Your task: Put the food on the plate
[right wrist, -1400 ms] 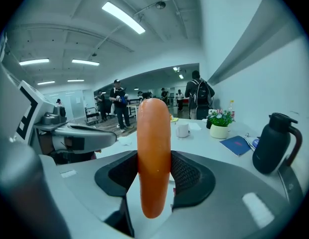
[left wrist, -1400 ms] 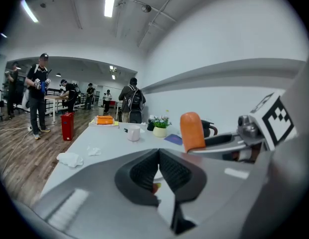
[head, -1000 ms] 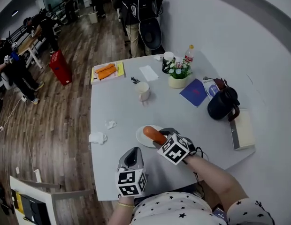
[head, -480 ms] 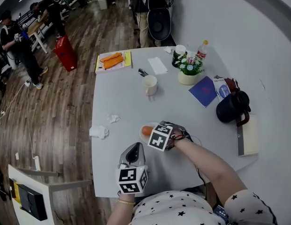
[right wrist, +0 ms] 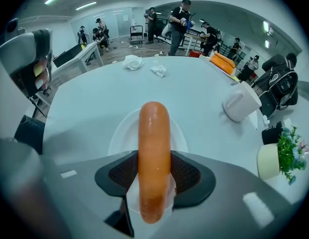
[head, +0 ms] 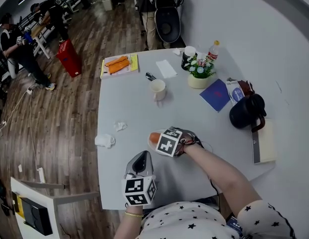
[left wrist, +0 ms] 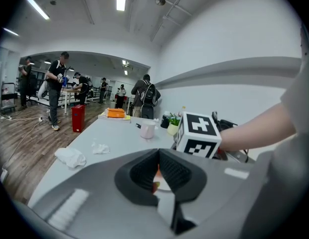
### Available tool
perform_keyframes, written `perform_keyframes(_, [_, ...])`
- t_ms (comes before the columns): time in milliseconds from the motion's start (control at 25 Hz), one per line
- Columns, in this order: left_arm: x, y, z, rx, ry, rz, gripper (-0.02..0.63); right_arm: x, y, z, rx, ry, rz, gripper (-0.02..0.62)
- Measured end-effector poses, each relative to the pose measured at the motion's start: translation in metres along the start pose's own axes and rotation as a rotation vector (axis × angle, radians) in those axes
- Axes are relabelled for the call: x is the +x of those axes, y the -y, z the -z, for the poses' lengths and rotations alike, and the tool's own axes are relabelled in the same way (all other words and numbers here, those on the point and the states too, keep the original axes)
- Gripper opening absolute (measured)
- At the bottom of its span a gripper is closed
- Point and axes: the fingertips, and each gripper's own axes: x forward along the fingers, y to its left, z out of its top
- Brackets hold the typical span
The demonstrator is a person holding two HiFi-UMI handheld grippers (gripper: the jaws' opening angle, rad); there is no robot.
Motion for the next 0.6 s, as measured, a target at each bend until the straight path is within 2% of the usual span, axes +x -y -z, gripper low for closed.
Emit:
perform_keyframes(120, [-0.001, 0.002, 0.0, 0.005, 0.0, 0.002, 0.008, 0.0, 0.0, 0.0, 0.015, 0.035, 0.021, 0.208])
perform_keyframes(240, [-0.005, 0.004, 0.001, 0.013, -0.001, 0.004, 0.008, -0.003, -0.006, 0.002, 0.049, 0.096, 0.021, 0.272])
perform_keyframes(360, [-0.008, 0.006, 0.001, 0.019, 0.003, 0.005, 0.008, -0.019, -0.012, 0.002, 0.127, 0.207, 0.026, 0.281])
perform_keyframes(600, [-0.014, 0.013, -0.004, 0.028, 0.024, 0.019, 0.008, -0.081, -0.018, 0.002, 0.319, 0.468, 0.115, 0.268])
